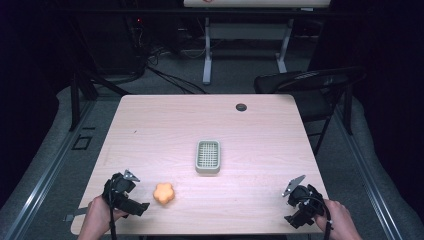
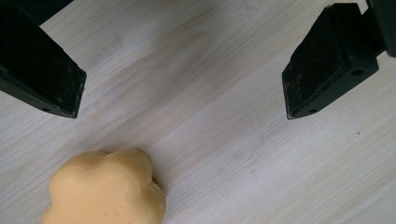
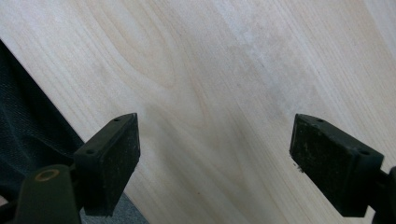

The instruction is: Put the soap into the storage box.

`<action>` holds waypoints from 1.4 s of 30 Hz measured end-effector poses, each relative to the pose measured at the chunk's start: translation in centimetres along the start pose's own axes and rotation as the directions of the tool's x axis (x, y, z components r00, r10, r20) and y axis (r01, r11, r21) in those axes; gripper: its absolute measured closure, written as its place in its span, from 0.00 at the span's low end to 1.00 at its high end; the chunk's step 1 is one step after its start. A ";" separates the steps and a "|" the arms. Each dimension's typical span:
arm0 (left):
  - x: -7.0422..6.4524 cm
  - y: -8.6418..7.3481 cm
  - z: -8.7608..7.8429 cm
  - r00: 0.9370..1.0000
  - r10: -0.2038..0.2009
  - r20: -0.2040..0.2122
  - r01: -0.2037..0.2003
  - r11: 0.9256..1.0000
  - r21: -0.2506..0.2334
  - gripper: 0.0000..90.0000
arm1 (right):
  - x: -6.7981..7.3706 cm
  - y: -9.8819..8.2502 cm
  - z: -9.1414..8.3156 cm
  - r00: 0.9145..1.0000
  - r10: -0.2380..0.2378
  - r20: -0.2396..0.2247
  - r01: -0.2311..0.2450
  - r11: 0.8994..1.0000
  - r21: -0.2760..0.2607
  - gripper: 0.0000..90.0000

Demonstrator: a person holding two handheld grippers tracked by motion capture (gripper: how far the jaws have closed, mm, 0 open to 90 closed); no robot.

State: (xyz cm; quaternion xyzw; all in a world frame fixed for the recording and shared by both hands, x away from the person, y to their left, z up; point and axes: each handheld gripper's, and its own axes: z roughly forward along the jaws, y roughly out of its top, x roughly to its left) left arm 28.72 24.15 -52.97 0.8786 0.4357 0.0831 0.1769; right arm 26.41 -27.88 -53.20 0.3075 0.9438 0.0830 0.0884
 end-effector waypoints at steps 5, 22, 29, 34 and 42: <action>0.1 0.1 -0.1 1.000 -0.006 0.004 0.006 1.000 -0.018 0.00 | -0.1 -0.1 0.0 1.000 0.008 -0.006 -0.008 1.000 -0.004 0.18; -1.8 1.7 0.0 0.997 0.079 0.010 -0.077 0.991 -0.108 0.00 | 0.1 0.0 0.0 1.000 -0.020 0.009 0.020 1.000 0.009 0.18; -2.4 2.4 0.5 0.996 0.089 0.022 -0.086 0.990 -0.114 0.00 | 0.1 0.0 -0.2 1.000 -0.007 0.005 0.006 1.000 0.012 0.17; -2.6 3.3 0.8 0.995 0.089 0.047 -0.083 0.989 -0.121 0.00 | 0.0 0.1 0.0 1.000 0.002 0.007 -0.003 1.000 0.019 0.17; -2.9 3.7 2.0 0.992 0.107 0.061 -0.102 0.991 -0.081 0.00 | 0.1 0.1 -0.1 1.000 0.000 -0.003 0.001 1.000 0.007 0.17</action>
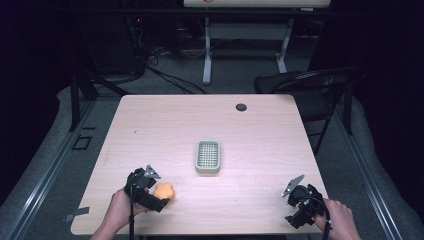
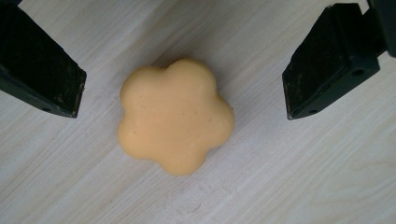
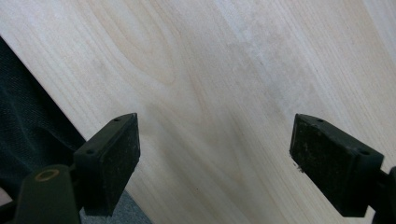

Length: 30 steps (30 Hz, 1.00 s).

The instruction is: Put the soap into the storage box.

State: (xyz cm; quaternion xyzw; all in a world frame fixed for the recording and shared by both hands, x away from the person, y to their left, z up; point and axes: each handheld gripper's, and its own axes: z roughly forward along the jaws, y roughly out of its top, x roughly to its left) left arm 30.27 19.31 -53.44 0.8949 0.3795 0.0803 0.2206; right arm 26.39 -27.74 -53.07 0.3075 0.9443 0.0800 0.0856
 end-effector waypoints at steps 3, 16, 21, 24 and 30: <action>0.1 0.0 0.2 1.000 -0.008 0.000 0.008 1.000 0.000 0.00 | 0.0 0.0 0.1 1.000 0.008 0.000 -0.008 1.000 -0.007 0.17; -0.2 0.9 1.6 1.000 0.026 0.001 -0.026 0.998 0.053 0.10 | -0.1 0.0 0.1 1.000 -0.001 0.001 0.001 1.000 0.013 0.17; -0.3 1.1 1.8 0.999 0.034 0.004 -0.034 0.998 0.062 0.15 | -0.1 0.0 0.1 1.000 -0.005 0.005 0.005 1.000 0.014 0.17; -0.3 1.1 1.9 0.999 0.034 0.006 -0.035 0.997 0.067 0.16 | -0.1 0.0 0.1 1.000 -0.003 0.003 0.003 1.000 0.014 0.17; -0.4 1.1 2.1 0.999 0.044 0.018 -0.046 0.996 0.078 0.21 | -0.1 0.0 0.2 1.000 0.003 0.004 -0.003 1.000 0.012 0.17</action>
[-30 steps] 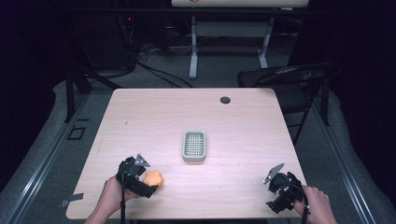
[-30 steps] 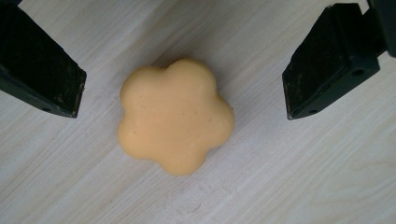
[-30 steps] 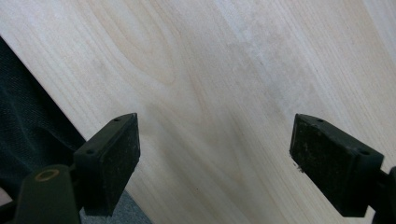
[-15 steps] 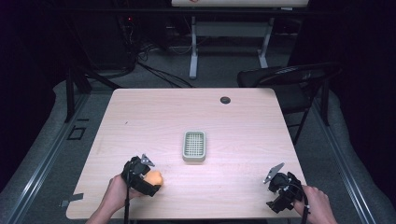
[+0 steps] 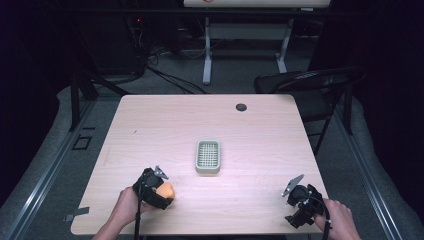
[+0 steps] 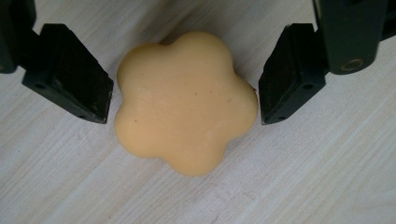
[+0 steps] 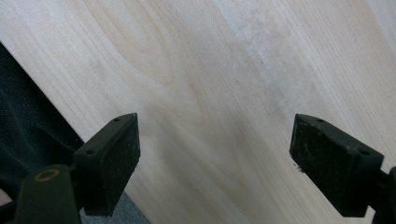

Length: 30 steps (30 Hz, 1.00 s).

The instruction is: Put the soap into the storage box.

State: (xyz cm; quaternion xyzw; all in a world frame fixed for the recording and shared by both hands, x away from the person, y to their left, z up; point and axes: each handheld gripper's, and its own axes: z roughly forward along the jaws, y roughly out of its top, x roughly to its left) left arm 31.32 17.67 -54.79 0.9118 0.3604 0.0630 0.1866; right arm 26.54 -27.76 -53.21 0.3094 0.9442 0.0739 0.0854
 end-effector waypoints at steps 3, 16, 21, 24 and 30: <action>0.0 0.0 0.0 1.000 0.004 -0.004 -0.004 1.000 0.004 0.23 | 0.0 0.0 0.0 1.000 0.003 -0.003 -0.003 1.000 0.001 0.17; -0.1 0.2 0.4 0.999 0.024 -0.023 -0.023 0.999 0.031 0.28 | -0.1 0.1 0.0 1.000 -0.005 -0.006 0.005 1.000 0.013 0.17; -0.1 0.2 0.4 1.000 0.021 -0.019 -0.021 0.999 0.030 0.28 | -0.1 0.1 0.1 1.000 -0.005 -0.009 0.005 1.000 0.012 0.17; 0.1 0.2 0.5 1.000 0.013 -0.013 -0.012 0.999 0.030 0.28 | -0.1 0.1 0.1 1.000 -0.006 -0.008 0.006 1.000 0.013 0.18; 0.1 0.2 0.5 1.000 0.013 -0.013 -0.013 0.999 0.033 0.29 | -0.1 0.1 0.1 1.000 -0.003 -0.009 0.004 1.000 0.017 0.18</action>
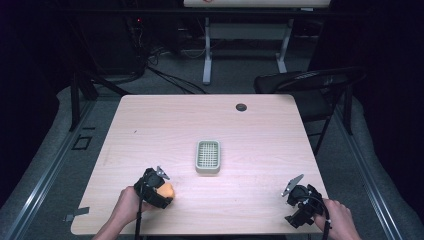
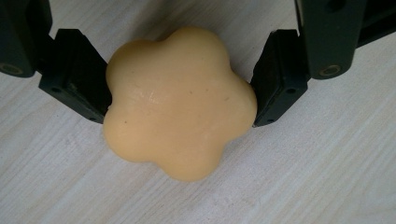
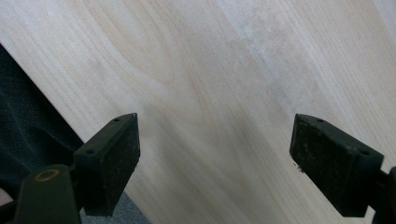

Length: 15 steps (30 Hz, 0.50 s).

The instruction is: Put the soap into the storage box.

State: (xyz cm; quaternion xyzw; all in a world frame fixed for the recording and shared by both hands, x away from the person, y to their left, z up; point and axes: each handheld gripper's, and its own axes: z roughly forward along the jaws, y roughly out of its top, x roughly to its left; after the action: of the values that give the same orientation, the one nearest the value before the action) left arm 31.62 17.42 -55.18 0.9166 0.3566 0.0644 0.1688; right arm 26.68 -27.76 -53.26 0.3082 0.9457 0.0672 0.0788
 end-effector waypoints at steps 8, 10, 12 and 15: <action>0.2 -0.1 -0.1 1.000 0.004 0.014 -0.004 1.000 0.000 0.29 | 0.1 0.0 0.2 1.000 0.007 -0.008 -0.007 1.000 -0.007 0.17; 0.3 -0.1 -0.2 1.000 0.003 0.013 -0.003 1.000 -0.004 0.29 | 0.0 0.0 0.2 1.000 0.007 -0.009 -0.007 1.000 -0.007 0.18; 0.4 -0.1 -0.3 1.000 -0.001 0.018 0.001 1.000 -0.014 0.30 | 0.1 -0.1 0.2 1.000 0.014 -0.014 -0.014 1.000 -0.012 0.18; 0.4 -0.1 -0.5 1.000 0.000 0.012 0.000 1.000 -0.022 0.30 | 0.0 -0.1 0.2 1.000 0.012 -0.012 -0.012 1.000 -0.007 0.17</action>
State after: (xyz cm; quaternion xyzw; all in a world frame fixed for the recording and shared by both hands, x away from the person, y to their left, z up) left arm 31.75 17.93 -54.78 0.9152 0.3547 0.0625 0.1809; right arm 26.65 -27.76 -53.48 0.3133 0.9440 0.0730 0.0736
